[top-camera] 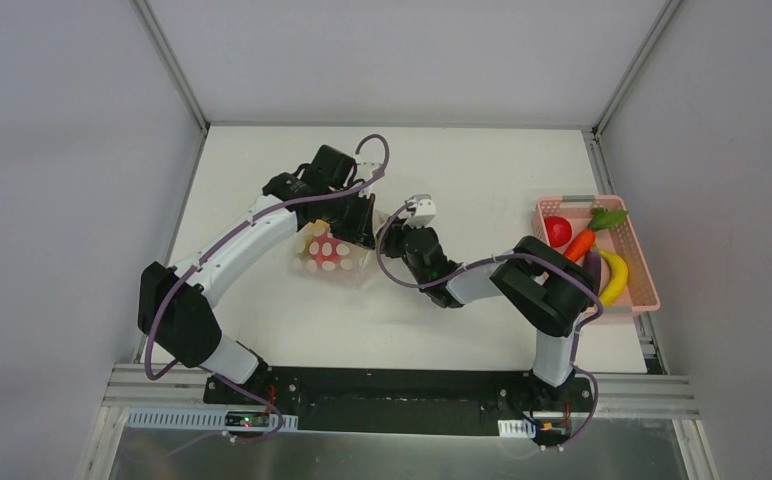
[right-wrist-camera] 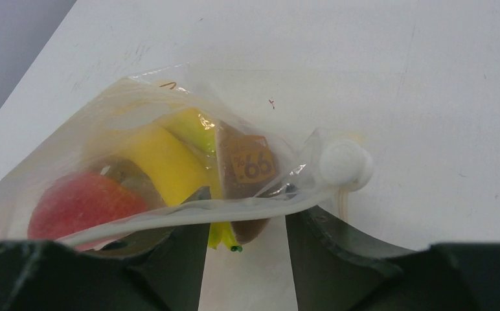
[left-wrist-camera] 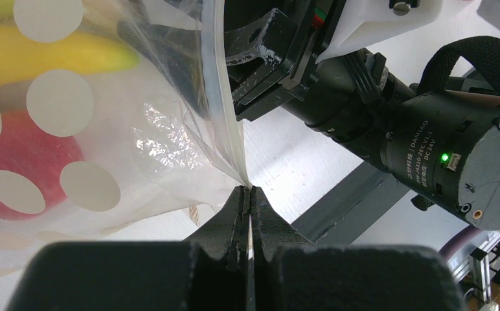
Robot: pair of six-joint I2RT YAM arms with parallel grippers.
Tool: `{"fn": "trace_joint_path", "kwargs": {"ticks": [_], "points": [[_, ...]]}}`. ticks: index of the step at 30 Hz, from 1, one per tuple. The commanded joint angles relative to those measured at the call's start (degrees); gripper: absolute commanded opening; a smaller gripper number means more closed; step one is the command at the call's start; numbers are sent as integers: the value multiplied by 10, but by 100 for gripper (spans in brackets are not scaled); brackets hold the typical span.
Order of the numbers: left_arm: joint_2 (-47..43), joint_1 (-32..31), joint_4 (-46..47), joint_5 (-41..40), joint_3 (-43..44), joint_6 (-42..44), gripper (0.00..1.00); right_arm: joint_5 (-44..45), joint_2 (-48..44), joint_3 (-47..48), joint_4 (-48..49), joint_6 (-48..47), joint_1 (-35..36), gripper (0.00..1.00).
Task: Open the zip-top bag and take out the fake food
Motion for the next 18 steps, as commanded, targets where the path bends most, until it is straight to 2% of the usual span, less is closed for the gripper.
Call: {"fn": "trace_joint_path", "kwargs": {"ticks": [1, 11, 15, 18], "points": [[5, -7, -4, 24, 3, -11, 0, 5, 6, 28, 44, -21, 3, 49], [19, -20, -6, 28, 7, -11, 0, 22, 91, 86, 50, -22, 1, 50], [19, -22, -7, 26, 7, -9, 0, 8, 108, 113, 41, -17, -3, 42], [17, -22, -9, 23, 8, -7, 0, -16, 113, 123, 35, -13, -6, 30]]}}
